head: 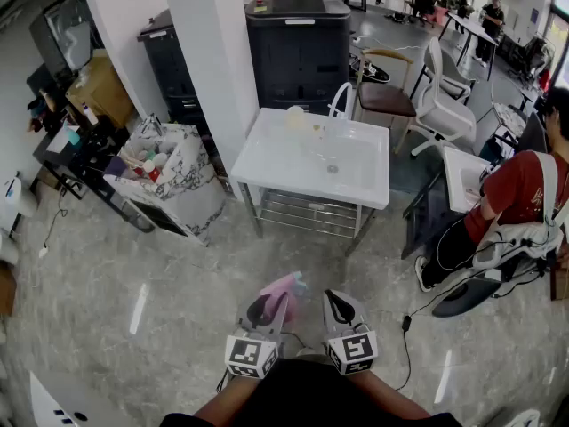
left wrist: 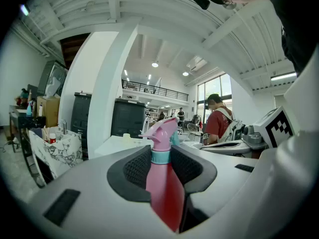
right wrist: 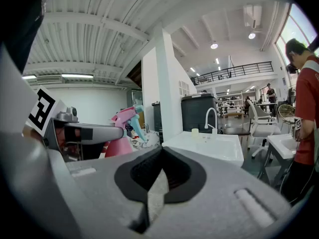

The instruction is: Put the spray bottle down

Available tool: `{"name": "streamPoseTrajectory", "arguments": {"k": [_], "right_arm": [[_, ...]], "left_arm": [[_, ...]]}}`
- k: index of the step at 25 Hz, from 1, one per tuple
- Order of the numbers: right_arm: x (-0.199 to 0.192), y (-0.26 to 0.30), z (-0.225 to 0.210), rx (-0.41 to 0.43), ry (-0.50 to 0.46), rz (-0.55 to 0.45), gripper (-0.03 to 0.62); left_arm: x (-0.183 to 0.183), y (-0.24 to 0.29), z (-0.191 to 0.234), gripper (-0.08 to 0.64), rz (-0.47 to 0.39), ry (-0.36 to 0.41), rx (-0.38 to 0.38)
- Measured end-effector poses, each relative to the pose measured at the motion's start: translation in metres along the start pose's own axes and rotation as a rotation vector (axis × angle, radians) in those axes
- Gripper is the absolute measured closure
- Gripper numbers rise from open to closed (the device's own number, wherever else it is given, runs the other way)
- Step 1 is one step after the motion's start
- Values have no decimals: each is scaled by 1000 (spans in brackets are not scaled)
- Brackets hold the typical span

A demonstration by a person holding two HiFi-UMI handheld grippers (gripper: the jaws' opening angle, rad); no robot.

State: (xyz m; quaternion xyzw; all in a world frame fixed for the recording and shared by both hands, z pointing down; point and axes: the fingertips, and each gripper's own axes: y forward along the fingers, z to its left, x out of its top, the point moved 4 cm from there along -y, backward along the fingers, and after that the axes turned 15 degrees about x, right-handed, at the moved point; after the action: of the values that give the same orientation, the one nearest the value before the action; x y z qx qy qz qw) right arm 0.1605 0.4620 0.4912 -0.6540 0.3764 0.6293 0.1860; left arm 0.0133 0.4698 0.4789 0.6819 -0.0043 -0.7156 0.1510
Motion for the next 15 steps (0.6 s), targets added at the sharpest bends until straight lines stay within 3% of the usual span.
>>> {"name": "streamPoseTrajectory", "arguments": {"k": [10, 15], "right_arm": [[-1, 48, -33, -88, 38, 1, 595], [13, 96, -56, -137, 3, 21, 594]], "left_arm": [[-9, 55, 38, 420, 16, -30, -30], [1, 107, 70, 420, 15, -25, -69]]}}
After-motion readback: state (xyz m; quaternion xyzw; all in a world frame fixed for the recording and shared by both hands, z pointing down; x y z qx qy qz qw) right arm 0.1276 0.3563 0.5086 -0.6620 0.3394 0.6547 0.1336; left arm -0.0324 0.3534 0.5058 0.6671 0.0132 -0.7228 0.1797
